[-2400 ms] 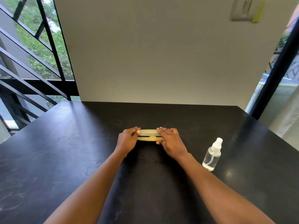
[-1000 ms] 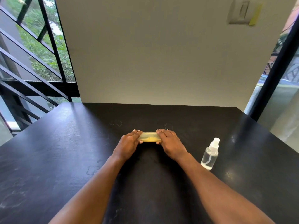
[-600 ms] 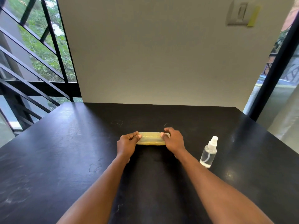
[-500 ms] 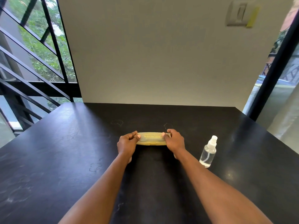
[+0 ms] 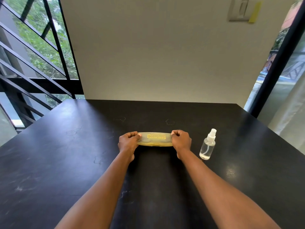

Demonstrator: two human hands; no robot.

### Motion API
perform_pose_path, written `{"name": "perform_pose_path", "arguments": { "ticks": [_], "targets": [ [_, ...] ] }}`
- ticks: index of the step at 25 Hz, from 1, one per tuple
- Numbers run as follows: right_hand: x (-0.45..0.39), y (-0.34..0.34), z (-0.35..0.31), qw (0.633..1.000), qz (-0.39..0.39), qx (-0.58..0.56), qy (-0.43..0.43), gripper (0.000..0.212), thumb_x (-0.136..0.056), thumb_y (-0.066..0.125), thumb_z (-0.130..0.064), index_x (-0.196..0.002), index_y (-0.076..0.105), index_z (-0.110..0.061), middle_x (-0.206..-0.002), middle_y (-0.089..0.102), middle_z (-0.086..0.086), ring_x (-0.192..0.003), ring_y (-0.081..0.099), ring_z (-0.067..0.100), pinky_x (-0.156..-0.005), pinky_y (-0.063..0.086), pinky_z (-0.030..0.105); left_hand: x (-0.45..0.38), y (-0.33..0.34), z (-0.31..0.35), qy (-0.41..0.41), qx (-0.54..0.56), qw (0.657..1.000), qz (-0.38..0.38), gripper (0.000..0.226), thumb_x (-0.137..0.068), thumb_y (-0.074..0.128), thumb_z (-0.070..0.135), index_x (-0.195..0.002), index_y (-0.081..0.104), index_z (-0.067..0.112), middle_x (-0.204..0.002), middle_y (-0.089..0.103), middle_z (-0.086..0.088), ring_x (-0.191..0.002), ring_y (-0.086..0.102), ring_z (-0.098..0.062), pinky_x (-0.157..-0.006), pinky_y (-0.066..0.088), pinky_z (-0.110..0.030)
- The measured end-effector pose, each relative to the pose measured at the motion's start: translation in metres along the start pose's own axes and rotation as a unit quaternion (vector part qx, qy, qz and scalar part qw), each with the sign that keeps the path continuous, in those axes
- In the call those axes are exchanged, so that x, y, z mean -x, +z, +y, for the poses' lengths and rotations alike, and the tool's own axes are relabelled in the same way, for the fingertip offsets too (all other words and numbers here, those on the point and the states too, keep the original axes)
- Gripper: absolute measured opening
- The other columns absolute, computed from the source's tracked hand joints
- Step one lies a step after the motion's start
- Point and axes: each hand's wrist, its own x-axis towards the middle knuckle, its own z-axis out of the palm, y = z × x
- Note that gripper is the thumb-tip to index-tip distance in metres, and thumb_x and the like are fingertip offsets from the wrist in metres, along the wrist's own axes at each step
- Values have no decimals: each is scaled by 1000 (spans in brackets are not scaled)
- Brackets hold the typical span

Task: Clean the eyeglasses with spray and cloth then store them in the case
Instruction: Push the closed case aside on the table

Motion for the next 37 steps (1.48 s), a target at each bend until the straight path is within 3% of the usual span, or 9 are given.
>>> {"name": "perform_pose_path", "arguments": {
  "ticks": [6, 11, 13, 17, 22, 28, 32, 37],
  "targets": [
    [11, -5, 4, 1000, 17, -5, 0, 22, -89, 50, -12, -99, 70, -12, -106, 67, 4, -89, 52, 10, -74, 36, 20, 13, -4, -1, 2, -31, 1000, 1, 9, -82, 68, 11, -89, 67, 14, -102, 63, -8, -94, 63, -22, -79, 56, -34],
    [16, -8, 5, 1000, 15, 1, -6, 23, -90, 50, -12, -103, 69, -12, -109, 67, 4, -103, 56, 16, -77, 37, 20, 18, -3, 1, 22, -92, 995, 19, 8, -82, 68, 14, -77, 65, 20, -100, 63, -7, -94, 61, -22, -83, 56, -38],
    [17, -9, 5, 1000, 15, 3, -8, 24, -90, 49, -12, -104, 68, -12, -109, 67, 4, -106, 56, 18, -78, 37, 20, 20, -3, 1, 28, -112, 993, 27, 4, -82, 68, 15, -81, 66, 19, -99, 63, -6, -94, 59, -21, -83, 56, -37],
    [18, -10, 4, 1000, 13, 0, -1, 23, -90, 49, -11, -102, 68, -12, -108, 66, 4, -92, 53, 12, -74, 37, 22, 23, -1, 3, 44, -141, 988, 45, 2, -84, 66, 19, -85, 67, 17, -95, 61, -3, -87, 54, -16, -71, 49, -28],
    [19, -10, 0, 1000, 12, 2, -6, 27, -90, 50, -15, -112, 65, -12, -114, 65, 5, -105, 57, 18, -79, 38, 21, 26, 0, 4, 43, -141, 988, 46, 9, -85, 65, 23, -89, 65, 15, -94, 58, -2, -80, 50, -12, -70, 44, -27],
    [18, -18, -18, 991, 26, 31, -126, 29, -92, 51, -17, -118, 60, -7, -118, 64, 8, -111, 57, 21, -92, 41, 27, 31, 9, 17, 124, -156, 976, 89, 17, -86, 62, 22, -100, 64, 13, -95, 59, -1, -87, 51, -14, -74, 44, -26],
    [15, -35, -43, 974, 45, 23, -221, 24, -91, 53, -14, -111, 64, -7, -110, 66, 9, -103, 59, 20, -87, 41, 24, 46, 40, 30, 198, -161, 967, 24, 13, -86, 61, 21, -98, 65, 16, -95, 62, 0, -87, 55, -11, -76, 42, -23],
    [-5, -79, -70, 956, 89, 68, -272, 21, -91, 52, -11, -105, 67, -8, -104, 68, 8, -96, 61, 18, -80, 35, 16, 68, 83, 38, 215, -161, 961, -73, 7, -87, 61, 20, -93, 65, 19, -82, 60, 10, -76, 55, -4, -71, 40, -17]
  ]
}}
